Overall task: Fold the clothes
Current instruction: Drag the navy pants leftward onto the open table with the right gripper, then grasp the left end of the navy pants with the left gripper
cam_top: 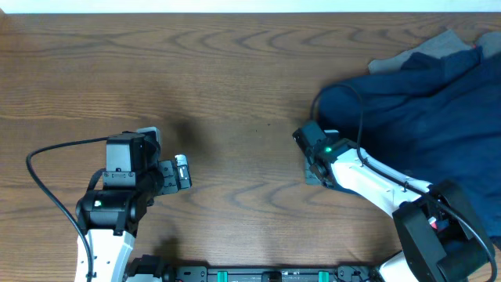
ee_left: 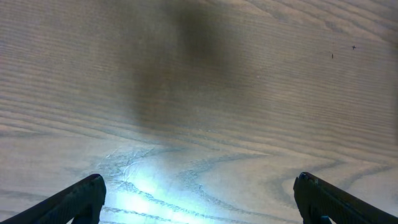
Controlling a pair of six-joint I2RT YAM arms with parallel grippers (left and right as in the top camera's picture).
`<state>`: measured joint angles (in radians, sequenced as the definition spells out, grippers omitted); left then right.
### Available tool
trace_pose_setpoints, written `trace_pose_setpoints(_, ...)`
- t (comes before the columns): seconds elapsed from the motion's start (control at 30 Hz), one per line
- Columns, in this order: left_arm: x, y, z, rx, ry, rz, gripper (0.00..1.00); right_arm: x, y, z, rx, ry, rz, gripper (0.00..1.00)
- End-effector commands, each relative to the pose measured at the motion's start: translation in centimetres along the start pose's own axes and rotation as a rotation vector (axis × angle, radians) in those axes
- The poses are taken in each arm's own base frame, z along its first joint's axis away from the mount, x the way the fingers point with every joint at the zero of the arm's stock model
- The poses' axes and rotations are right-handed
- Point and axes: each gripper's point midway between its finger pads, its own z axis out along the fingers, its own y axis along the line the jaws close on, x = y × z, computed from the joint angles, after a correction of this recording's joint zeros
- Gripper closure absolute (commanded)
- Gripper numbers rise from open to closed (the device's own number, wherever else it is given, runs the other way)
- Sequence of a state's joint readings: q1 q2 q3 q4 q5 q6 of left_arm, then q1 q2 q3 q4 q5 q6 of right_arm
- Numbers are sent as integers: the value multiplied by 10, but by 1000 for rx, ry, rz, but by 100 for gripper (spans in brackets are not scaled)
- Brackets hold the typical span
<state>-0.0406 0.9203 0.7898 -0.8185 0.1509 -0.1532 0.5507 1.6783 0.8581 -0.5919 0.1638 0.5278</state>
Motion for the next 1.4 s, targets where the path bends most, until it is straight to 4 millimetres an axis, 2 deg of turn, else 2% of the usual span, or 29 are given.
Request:
trace_pose_setpoints(0.0,-6,0,-4,0,-16,-4,2,14,105,-34,-506,88,-213,99)
trace_pose_setpoints(0.1,-6,0,-4,0,-16,-4,2,2,160,-66,-689,-16,-309,99)
trace_pose_setpoints(0.2,-6,0,-4,0,-16,-4,2,-7,204,-95,-800,-155,-389,99)
trace_pose_setpoints(0.3,-6,0,-4,0,-16,-4,2,-9,227,-110,-829,-254,-426,98)
trace_pose_setpoints(0.33,-6,0,-4,0,-16,-4,2,-9,231,-110,-810,-280,-433,92)
trace_pose_setpoints(0.37,-6,0,-4,0,-16,-4,2,-9,231,-109,-786,-297,-433,76)
trace_pose_setpoints(0.4,-6,0,-4,0,-16,-4,2,-10,230,-107,-759,-309,-429,53)
trace_pose_setpoints(0.43,-6,0,-4,0,-16,-4,2,-12,227,-103,-730,-316,-424,46)
trace_pose_setpoints(0.47,-6,-1,-4,1,-15,-4,2,-13,223,-101,-707,-319,-417,45)
trace_pose_setpoints(0.5,-6,-1,-4,1,-15,-9,2,-17,217,-97,-678,-320,-403,40)
trace_pose_setpoints(0.53,-6,-1,-4,3,-14,-24,2,-20,210,-94,-653,-319,-390,30)
trace_pose_setpoints(0.6,-4,-6,-4,35,-6,-51,2,-32,190,-89,-588,-316,-329,17)
trace_pose_setpoints(0.67,-2,-16,-4,89,10,-53,2,-45,163,-89,-527,-319,-259,11)
trace_pose_setpoints(0.73,2,-25,-2,145,40,-56,2,-62,124,-93,-446,-333,-180,7)
trace_pose_setpoints(0.77,4,-28,0,162,56,-58,2,-69,105,-95,-404,-339,-141,1)
trace_pose_setpoints(0.9,18,-30,14,174,146,-113,2,-78,38,-105,-292,-323,-14,1)
trace_pose_setpoints(0.97,26,-29,24,171,201,-147,2,-72,9,-107,-250,-289,41,1)
trace_pose_setpoints(1.07,35,-37,37,220,282,-167,2,-62,-23,-109,-200,-241,106,1)
trace_pose_setpoints(1.2,43,-47,57,277,377,-200,2,-50,-53,-107,-144,-183,166,1)
trace_pose_setpoints(1.37,55,-45,86,254,471,-214,2,-45,-68,-103,-119,-150,206,1)
